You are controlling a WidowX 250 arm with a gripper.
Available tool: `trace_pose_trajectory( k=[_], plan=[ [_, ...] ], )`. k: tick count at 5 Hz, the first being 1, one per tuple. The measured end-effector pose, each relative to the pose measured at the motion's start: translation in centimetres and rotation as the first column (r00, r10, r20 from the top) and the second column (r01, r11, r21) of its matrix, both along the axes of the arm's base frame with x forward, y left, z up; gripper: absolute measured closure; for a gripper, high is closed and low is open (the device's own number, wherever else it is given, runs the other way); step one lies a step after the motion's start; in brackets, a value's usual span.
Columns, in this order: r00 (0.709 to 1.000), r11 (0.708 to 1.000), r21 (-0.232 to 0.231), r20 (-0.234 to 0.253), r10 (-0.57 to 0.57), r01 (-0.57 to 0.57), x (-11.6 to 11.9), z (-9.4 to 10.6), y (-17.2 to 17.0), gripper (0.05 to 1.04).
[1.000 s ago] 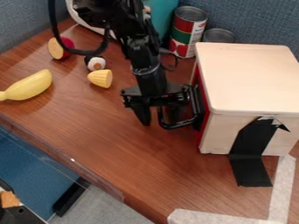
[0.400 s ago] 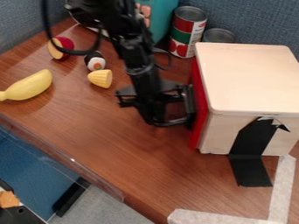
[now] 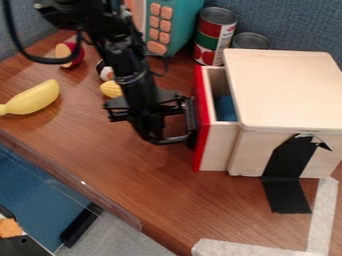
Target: Open the drawer
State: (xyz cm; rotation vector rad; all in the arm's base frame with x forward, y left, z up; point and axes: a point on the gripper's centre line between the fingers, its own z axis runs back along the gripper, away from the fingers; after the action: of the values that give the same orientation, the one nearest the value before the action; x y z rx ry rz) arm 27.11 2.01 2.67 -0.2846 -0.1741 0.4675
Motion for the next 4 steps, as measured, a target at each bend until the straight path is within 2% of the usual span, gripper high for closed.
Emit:
trace_pose_trajectory(
  k=[2, 4],
  plan=[
    [1.000, 1.000, 0.025, 0.007, 0.013, -0.013, -1.6, 0.8, 1.7, 0.927],
    [1.000, 1.000, 0.024, -0.009, 0.006, -0.006, -2.5, 0.7, 3.0, 0.928]
  ],
)
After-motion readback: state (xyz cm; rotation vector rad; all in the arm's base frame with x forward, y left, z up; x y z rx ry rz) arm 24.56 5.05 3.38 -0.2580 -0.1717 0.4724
